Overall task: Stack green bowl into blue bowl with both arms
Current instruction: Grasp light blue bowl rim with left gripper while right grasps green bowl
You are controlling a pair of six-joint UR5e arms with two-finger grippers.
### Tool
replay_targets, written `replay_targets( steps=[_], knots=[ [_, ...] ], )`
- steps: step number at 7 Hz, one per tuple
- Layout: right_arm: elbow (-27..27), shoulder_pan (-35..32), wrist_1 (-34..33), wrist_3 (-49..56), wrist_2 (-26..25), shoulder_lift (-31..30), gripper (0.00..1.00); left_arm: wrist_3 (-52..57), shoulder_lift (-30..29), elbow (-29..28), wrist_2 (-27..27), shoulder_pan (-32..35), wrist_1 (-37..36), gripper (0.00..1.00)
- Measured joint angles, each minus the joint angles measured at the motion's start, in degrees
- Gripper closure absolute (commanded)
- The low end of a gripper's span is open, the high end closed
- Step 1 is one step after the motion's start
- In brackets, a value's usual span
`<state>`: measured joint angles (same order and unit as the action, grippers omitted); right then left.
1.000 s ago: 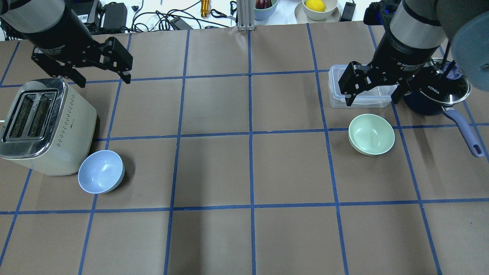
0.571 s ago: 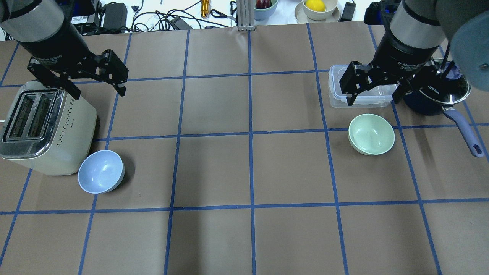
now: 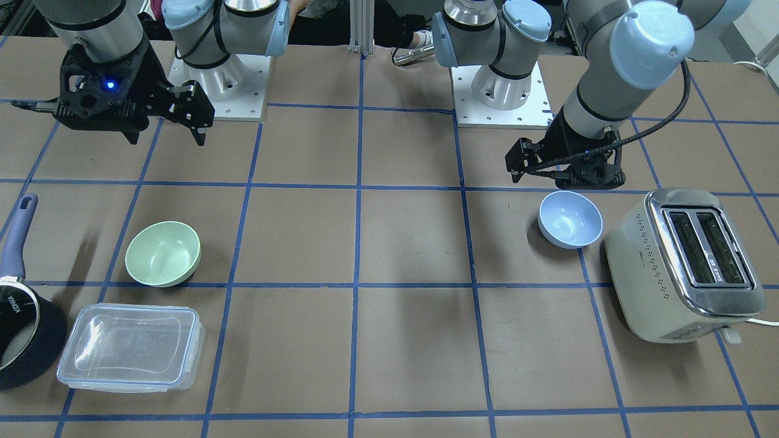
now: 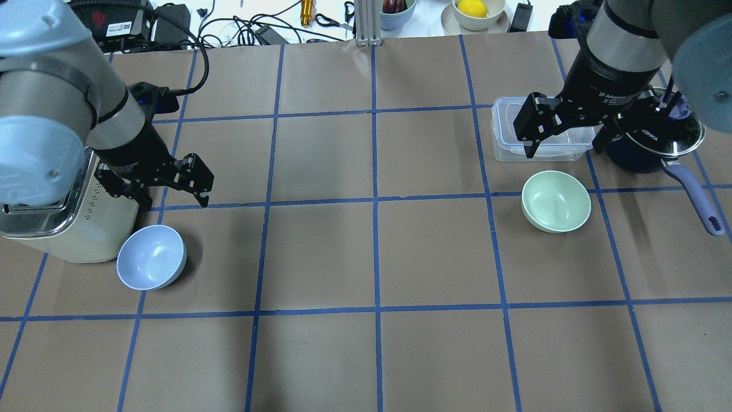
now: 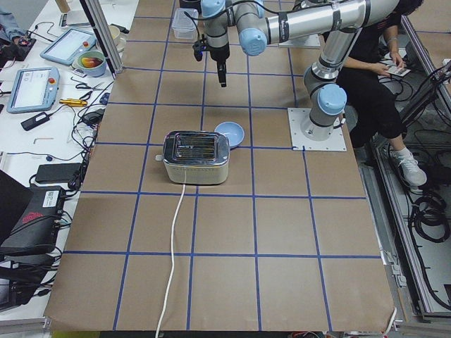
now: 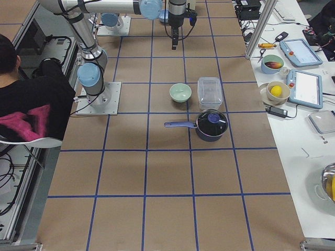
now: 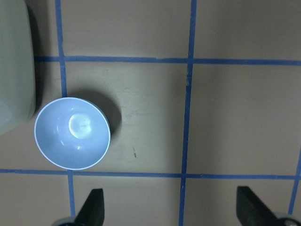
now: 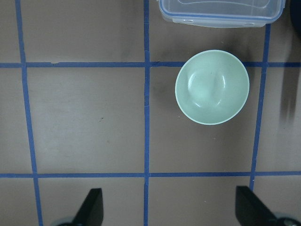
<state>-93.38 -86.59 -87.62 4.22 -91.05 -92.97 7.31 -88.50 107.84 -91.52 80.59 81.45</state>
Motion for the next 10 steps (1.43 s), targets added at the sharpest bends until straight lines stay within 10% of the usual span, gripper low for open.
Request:
replay_targets(
  steps=[4, 5, 6, 7, 10],
  knots=[
    [-6.23, 14.17, -14.22, 7.39, 0.9, 9.51, 0.0, 2.68, -5.02, 13.89, -1.73, -4.82, -17.4, 0.17],
    [-9.65, 14.93, -20.79, 7.47, 0.94, 11.32, 0.0, 2.81, -7.0, 15.27, -4.12, -4.91, -20.8, 0.58],
    [-12.61, 15.28, -26.3, 7.55, 0.85, 13.2, 0.0, 2.9, -8.61, 16.1, -6.11, -4.91, -22.87, 0.67],
    [-14.37, 15.72, -29.42, 7.57, 0.68, 14.98, 0.0, 3.02, -9.73, 16.58, -6.88, -4.92, -23.83, 1.0],
    [-16.9, 16.77, -31.15, 7.72, 0.65, 18.87, 0.13, 2.75, -10.85, 16.23, -6.95, -3.61, -25.77, 1.0]
  ],
)
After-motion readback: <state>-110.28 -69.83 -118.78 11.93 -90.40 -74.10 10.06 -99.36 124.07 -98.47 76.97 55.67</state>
